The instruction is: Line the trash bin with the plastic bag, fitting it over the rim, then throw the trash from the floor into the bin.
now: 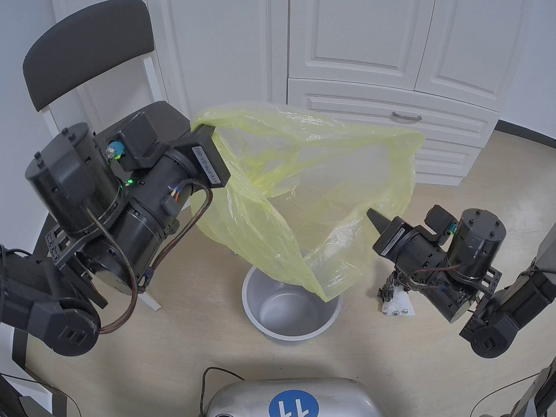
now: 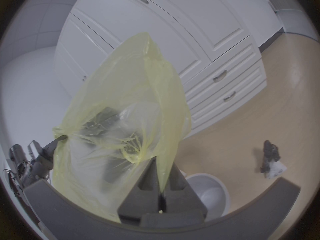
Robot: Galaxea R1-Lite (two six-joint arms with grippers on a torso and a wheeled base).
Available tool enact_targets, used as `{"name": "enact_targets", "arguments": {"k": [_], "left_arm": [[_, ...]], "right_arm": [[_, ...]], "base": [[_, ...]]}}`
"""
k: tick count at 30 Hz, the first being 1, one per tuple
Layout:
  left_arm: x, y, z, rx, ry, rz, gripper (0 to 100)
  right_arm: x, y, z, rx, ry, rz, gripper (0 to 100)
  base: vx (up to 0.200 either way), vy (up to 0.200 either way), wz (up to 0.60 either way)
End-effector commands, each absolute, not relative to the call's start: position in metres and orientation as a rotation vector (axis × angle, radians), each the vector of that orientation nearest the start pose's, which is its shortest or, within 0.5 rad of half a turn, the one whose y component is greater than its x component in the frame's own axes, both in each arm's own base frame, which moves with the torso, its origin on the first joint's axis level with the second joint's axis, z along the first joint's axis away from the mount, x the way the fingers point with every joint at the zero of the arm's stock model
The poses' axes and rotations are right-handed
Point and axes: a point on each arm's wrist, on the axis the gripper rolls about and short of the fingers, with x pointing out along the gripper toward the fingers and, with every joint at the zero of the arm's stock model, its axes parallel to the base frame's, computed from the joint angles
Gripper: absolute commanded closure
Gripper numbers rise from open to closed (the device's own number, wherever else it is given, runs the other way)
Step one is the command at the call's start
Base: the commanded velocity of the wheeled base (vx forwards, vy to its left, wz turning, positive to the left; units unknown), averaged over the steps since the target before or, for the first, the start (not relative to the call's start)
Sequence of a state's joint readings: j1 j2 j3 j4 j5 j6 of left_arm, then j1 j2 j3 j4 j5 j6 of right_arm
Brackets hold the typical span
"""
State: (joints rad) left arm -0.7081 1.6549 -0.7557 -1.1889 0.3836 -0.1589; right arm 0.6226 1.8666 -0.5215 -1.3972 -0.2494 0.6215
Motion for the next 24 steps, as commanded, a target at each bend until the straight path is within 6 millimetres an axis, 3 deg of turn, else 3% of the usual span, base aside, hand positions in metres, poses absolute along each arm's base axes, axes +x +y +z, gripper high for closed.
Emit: {"name": "enact_targets", "arguments": {"k": [1, 10, 16, 24], "left_arm": [[0.249, -0.180, 0.204, -0.228, -0.103, -0.301, 100], [0.274, -0.174, 0.167, -0.150, 0.038, -0.263, 100], [0.285, -0.168, 0.145, -0.120, 0.104, -0.275, 100], [0.282, -0.156, 0.129, -0.041, 0.159, -0.291, 100]], "right_arm": [[0.261, 0.158, 0.177, 0.626, 0.062, 0.224, 100], [0.239, 0.147, 0.210, 0.613, 0.125, 0.195, 100], [0.230, 0.146, 0.211, 0.587, 0.173, 0.195, 100], [0.216, 0.153, 0.211, 0.572, 0.198, 0.241, 100]], "base": [[0.000, 0.000, 0.00], [0.000, 0.000, 0.00], [0.000, 0.000, 0.00], [0.000, 0.000, 0.00]]}}
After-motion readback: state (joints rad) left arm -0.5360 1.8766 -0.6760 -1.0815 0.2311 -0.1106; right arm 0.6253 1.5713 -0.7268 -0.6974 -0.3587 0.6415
